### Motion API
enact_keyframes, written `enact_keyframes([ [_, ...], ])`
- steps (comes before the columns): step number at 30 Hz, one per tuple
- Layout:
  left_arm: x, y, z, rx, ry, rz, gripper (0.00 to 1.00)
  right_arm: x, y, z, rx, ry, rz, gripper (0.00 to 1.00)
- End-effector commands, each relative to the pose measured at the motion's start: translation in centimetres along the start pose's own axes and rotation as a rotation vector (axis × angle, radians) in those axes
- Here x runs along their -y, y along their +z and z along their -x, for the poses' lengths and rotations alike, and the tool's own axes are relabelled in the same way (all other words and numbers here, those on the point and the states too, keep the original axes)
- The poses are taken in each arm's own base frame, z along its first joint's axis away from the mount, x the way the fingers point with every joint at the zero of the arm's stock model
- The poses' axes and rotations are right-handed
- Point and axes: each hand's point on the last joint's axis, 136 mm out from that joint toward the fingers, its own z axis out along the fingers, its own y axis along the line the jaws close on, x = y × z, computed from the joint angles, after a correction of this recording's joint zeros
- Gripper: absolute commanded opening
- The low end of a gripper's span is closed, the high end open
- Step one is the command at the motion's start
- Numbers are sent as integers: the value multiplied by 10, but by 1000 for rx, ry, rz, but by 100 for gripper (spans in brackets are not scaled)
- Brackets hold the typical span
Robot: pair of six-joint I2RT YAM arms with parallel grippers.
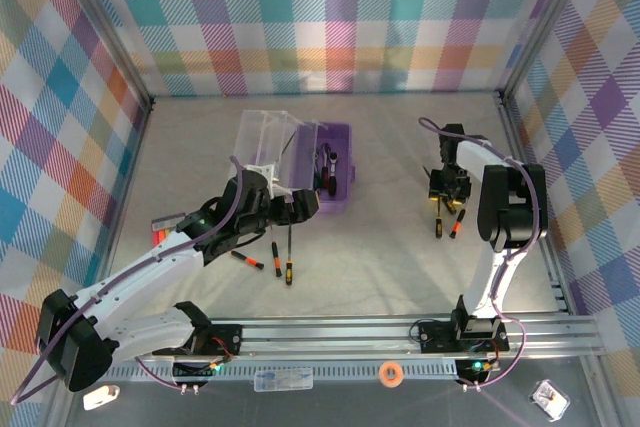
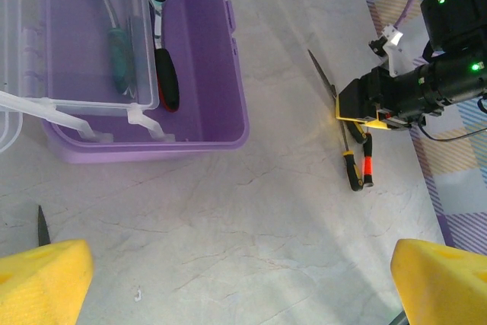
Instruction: Pack the tool kit
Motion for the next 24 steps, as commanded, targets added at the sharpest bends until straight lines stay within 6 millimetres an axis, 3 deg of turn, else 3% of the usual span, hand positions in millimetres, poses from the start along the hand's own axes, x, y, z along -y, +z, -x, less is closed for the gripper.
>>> enact_keyframes([
  [1, 8, -9, 4, 12, 22, -15, 100, -6, 0, -2, -13, 18, 48, 42],
  [13, 7, -9, 2, 10, 14, -17, 100, -12, -16, -4, 26, 60, 106, 27],
  [19, 8, -9, 2, 9, 14, -21, 100, -13, -20, -5, 34, 73, 117, 29],
  [24, 8, -9, 2, 4, 17, -19, 100, 2, -19, -7, 48, 95, 38, 30],
])
